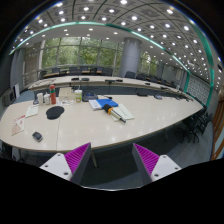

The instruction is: Arrange mouse

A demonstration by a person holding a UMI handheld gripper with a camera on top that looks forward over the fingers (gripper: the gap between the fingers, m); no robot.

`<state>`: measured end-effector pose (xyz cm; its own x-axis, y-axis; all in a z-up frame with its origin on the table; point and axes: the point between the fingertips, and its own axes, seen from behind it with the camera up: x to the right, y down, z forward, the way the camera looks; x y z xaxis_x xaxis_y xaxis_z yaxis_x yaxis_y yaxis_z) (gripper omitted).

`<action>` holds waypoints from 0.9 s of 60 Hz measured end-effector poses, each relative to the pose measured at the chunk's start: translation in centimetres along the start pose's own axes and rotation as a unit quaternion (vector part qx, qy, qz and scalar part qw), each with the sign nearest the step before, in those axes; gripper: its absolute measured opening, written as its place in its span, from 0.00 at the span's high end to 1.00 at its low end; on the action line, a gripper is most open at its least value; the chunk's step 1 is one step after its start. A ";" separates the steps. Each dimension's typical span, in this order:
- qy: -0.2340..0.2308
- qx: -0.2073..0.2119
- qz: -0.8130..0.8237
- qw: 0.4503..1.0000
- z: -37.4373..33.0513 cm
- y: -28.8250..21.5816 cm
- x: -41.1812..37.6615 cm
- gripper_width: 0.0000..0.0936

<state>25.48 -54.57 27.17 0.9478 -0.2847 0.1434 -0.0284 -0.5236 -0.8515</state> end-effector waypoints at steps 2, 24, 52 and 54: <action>0.001 -0.005 0.000 1.000 0.0 0.4 0.0 0.09; -0.033 -0.086 -0.024 0.995 3.9 9.6 -6.5 0.10; -0.199 -0.069 -0.055 0.976 12.5 11.6 -40.4 0.10; -0.204 -0.064 -0.053 0.975 13.3 11.1 -42.7 0.10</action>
<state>-11.09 -37.55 4.89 0.9943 0.1060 -0.0069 0.0625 -0.6364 -0.7688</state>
